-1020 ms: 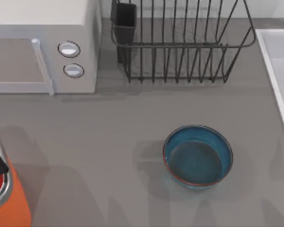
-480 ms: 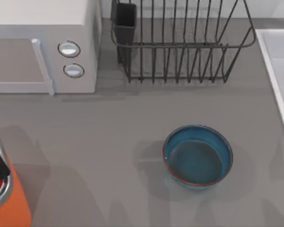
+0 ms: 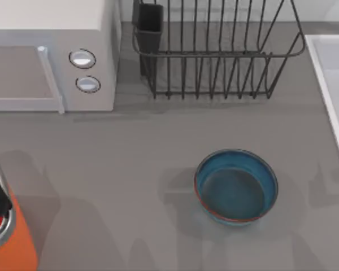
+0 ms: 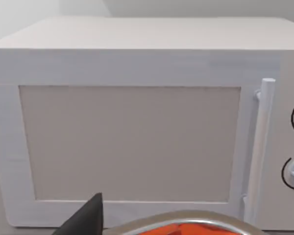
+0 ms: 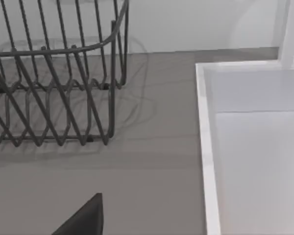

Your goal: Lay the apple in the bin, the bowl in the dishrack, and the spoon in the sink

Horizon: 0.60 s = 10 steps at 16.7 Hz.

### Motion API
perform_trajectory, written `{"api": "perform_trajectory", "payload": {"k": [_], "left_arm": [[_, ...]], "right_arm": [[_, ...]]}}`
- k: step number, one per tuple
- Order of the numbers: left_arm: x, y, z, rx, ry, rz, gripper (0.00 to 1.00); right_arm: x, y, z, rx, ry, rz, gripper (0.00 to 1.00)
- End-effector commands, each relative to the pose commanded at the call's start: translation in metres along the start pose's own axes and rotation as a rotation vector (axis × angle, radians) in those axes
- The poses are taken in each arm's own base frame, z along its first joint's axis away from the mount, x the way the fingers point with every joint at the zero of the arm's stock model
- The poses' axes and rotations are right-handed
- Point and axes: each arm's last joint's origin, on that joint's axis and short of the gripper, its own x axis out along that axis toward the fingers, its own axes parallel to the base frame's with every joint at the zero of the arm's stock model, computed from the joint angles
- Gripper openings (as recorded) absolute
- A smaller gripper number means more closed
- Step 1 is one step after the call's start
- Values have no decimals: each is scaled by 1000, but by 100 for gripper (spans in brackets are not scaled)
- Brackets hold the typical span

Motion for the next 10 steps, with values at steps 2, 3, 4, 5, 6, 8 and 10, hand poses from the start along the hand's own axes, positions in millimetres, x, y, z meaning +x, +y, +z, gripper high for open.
{"api": "perform_trajectory", "payload": {"k": [2, 3, 4, 5, 6, 8, 10], "left_arm": [[0, 0, 0, 0, 0, 0, 100], [0, 0, 0, 0, 0, 0, 100], [0, 0, 0, 0, 0, 0, 100], [0, 0, 0, 0, 0, 0, 100], [0, 0, 0, 0, 0, 0, 100], [0, 0, 0, 0, 0, 0, 100], [0, 0, 0, 0, 0, 0, 100]], "right_arm": [[7, 8, 22, 32, 146, 27, 100], [13, 13, 33, 47, 228, 38, 100], [21, 19, 44, 60, 313, 46, 100], [31, 26, 54, 71, 401, 51, 100], [42, 34, 64, 79, 491, 52, 100], [68, 51, 77, 86, 670, 43, 100], [96, 71, 84, 83, 840, 20, 100]]}}
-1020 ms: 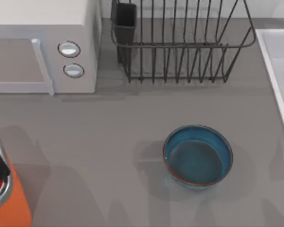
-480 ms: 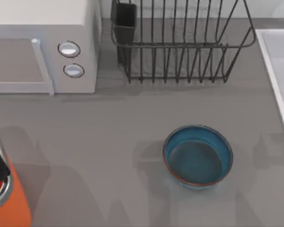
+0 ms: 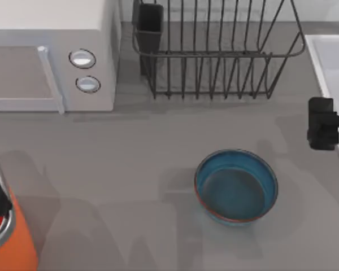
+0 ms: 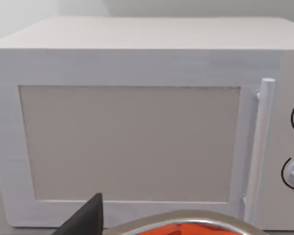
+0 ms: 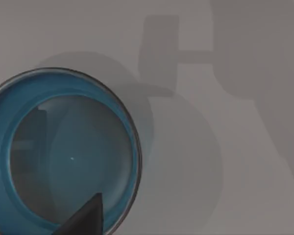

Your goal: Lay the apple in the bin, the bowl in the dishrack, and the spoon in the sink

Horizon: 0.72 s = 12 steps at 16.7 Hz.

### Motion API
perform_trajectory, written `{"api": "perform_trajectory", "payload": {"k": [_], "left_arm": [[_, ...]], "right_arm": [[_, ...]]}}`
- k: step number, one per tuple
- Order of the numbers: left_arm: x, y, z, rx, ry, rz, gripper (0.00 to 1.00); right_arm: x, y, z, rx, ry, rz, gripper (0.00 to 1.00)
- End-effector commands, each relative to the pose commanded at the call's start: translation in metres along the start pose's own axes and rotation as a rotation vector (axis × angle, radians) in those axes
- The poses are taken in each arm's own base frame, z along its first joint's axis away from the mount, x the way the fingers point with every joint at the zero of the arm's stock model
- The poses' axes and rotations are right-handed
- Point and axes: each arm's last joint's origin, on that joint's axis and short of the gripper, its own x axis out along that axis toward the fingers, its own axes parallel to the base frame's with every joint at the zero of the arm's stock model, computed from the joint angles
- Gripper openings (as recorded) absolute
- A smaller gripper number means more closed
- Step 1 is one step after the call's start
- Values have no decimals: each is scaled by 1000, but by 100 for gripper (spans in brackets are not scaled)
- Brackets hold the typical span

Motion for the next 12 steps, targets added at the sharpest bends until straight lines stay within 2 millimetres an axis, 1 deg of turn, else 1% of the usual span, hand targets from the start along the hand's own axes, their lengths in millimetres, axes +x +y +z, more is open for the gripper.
{"api": "perform_trajectory", "payload": {"k": [3, 5, 7, 9, 12], "left_arm": [[0, 0, 0, 0, 0, 0, 100], [0, 0, 0, 0, 0, 0, 100], [0, 0, 0, 0, 0, 0, 100], [0, 0, 0, 0, 0, 0, 100], [0, 0, 0, 0, 0, 0, 100]], "right_arm": [[31, 31, 26, 6, 218, -62, 100], [51, 48, 36, 6, 330, -106, 100], [67, 61, 41, 5, 409, -143, 100], [76, 69, 43, 4, 454, -166, 100], [78, 71, 43, 3, 465, -172, 100]]}}
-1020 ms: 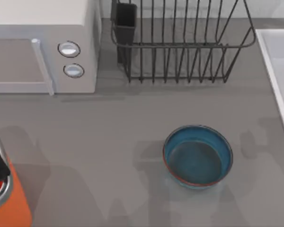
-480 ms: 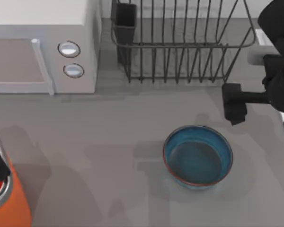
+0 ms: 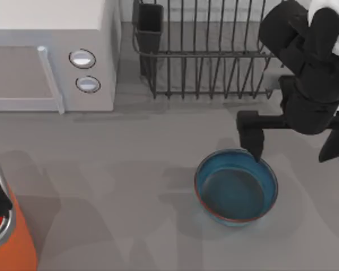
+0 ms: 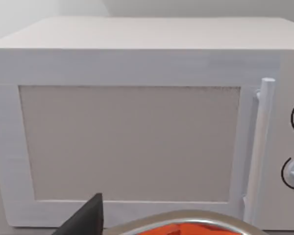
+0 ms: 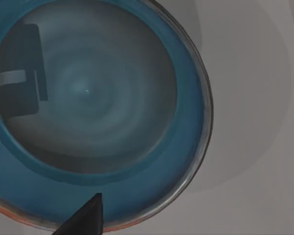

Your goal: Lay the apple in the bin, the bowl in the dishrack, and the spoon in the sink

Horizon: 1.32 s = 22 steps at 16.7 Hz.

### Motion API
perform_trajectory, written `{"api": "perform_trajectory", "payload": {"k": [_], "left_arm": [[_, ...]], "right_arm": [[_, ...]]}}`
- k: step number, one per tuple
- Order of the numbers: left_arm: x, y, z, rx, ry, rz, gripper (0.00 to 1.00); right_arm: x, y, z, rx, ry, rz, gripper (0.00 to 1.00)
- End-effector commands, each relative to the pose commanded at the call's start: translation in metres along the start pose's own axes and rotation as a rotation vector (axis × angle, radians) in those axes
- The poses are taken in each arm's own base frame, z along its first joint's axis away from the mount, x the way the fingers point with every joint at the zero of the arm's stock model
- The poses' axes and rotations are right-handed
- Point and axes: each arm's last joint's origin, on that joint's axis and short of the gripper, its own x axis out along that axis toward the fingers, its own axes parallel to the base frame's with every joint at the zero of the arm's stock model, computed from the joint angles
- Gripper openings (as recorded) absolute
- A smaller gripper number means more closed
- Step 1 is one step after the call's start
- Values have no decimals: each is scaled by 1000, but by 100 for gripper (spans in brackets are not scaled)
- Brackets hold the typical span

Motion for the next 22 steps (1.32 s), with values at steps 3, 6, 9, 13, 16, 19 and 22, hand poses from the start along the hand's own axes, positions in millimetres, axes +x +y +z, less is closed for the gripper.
{"api": "perform_trajectory", "payload": {"k": [3, 6, 9, 13, 16, 19, 22], "left_arm": [[0, 0, 0, 0, 0, 0, 100], [0, 0, 0, 0, 0, 0, 100], [0, 0, 0, 0, 0, 0, 100], [0, 0, 0, 0, 0, 0, 100], [0, 0, 0, 0, 0, 0, 100], [0, 0, 0, 0, 0, 0, 100], [0, 0, 0, 0, 0, 0, 100]], "right_arm": [[0, -2, 0, 4, -2, 1, 100], [12, -1, 1, 1, 3, -2, 100], [44, 1, 4, 0, -2, 1, 100], [89, 1, 2, 0, -5, 3, 100], [100, 0, 0, 0, 0, 0, 100], [100, 0, 0, 0, 0, 0, 100], [100, 0, 0, 0, 0, 0, 77]]}}
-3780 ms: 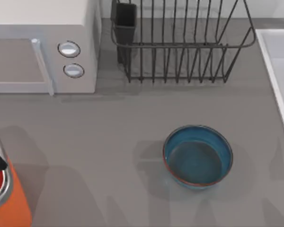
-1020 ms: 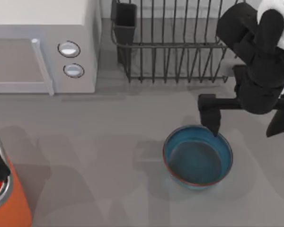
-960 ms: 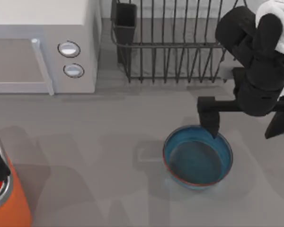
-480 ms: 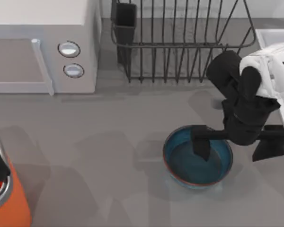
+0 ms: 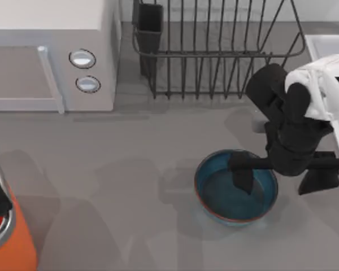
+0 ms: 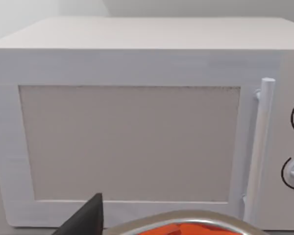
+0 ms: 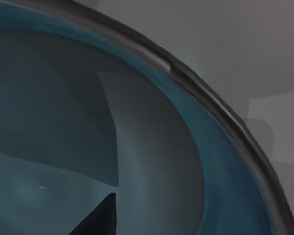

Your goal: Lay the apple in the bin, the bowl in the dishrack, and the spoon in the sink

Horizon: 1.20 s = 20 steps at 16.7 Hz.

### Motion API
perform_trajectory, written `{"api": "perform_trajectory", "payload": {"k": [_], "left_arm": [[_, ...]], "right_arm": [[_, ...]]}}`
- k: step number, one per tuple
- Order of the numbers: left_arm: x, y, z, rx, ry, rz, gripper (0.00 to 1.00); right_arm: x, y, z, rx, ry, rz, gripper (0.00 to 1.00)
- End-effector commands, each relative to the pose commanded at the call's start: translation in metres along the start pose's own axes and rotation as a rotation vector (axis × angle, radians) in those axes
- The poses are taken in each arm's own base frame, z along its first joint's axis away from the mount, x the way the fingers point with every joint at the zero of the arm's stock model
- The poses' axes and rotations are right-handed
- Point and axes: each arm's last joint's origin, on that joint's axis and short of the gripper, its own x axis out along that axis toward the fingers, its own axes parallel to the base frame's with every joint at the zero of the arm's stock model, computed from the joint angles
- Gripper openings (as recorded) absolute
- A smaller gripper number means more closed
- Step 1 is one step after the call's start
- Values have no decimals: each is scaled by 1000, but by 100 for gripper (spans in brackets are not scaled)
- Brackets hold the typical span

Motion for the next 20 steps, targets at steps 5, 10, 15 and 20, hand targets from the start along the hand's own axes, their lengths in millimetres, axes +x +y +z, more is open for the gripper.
{"api": "perform_trajectory", "payload": {"k": [5, 10, 15, 20], "left_arm": [[0, 0, 0, 0, 0, 0, 100], [0, 0, 0, 0, 0, 0, 100], [0, 0, 0, 0, 0, 0, 100], [0, 0, 0, 0, 0, 0, 100]], "right_arm": [[0, 0, 0, 0, 0, 0, 40], [0, 0, 0, 0, 0, 0, 2], [0, 0, 0, 0, 0, 0, 0], [-2, 0, 0, 1, -3, 1, 0]]}}
